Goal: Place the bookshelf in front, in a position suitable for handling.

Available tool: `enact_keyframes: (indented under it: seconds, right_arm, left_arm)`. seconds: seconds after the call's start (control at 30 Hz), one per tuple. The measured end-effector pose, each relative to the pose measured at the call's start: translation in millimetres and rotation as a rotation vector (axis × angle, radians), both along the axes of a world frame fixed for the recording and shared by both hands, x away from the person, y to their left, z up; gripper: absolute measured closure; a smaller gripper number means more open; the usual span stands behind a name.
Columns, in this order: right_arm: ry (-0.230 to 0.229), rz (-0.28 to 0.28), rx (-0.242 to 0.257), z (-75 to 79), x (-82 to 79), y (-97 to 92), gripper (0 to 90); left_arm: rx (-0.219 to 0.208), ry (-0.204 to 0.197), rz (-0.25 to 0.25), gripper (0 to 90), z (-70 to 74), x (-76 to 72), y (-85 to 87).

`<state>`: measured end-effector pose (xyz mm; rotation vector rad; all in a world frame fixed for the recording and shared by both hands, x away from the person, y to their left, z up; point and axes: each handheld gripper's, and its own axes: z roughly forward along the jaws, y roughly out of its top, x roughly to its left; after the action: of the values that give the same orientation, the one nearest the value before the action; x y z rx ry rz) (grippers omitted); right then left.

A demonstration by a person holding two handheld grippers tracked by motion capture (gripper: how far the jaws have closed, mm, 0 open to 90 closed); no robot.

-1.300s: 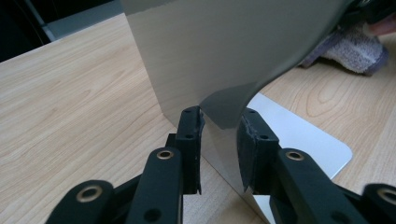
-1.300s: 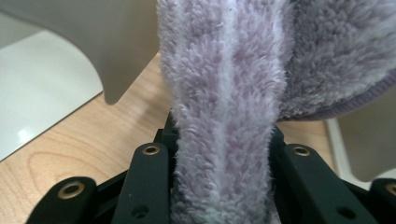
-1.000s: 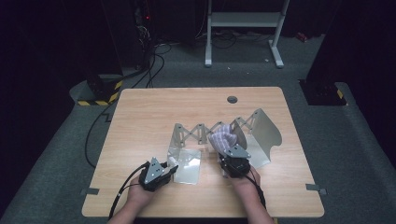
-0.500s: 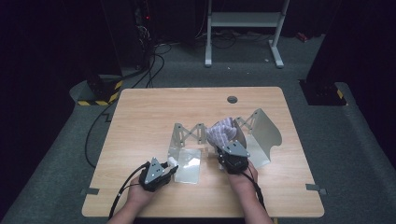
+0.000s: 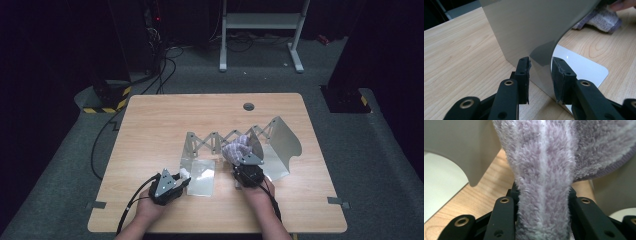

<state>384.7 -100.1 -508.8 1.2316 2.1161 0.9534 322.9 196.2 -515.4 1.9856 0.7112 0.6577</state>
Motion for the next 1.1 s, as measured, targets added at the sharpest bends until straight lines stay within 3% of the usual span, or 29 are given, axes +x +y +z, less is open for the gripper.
enact_keyframes:
  seconds: [0.4, 0.53, 0.67, 0.83, 0.87, 1.1]
  right_arm:
    - [-0.247, -0.015, 0.037, 52.9, -15.9, 3.1, 65.7]
    - [-0.269, -0.013, 0.039, 62.4, -12.9, 6.7, 65.8]
    - [-0.209, -0.023, 0.03, 48.2, -5.7, 7.1, 66.0]
    - [-0.096, -0.036, 0.002, 14.0, -0.2, 4.4, 66.1]
    - [-0.054, -0.037, -0.01, 2.3, 1.8, 3.0, 66.1]
    - [0.017, -0.033, -0.026, -11.5, 4.5, -0.1, 66.1]
  left_arm:
    - [0.001, 0.006, 0.008, 62.0, -1.3, 1.2, 0.8]
    - [0.001, 0.006, 0.008, 61.2, -1.1, 1.6, 1.4]
    - [0.0, 0.004, 0.01, 60.7, -1.0, 1.6, 1.7]
    - [-0.001, 0.005, 0.01, 60.5, -1.0, 1.4, 2.0]
    - [-0.001, 0.004, 0.01, 60.5, -1.1, 1.5, 1.9]
    - [-0.003, 0.009, 0.01, 60.2, -1.2, 1.6, 1.9]
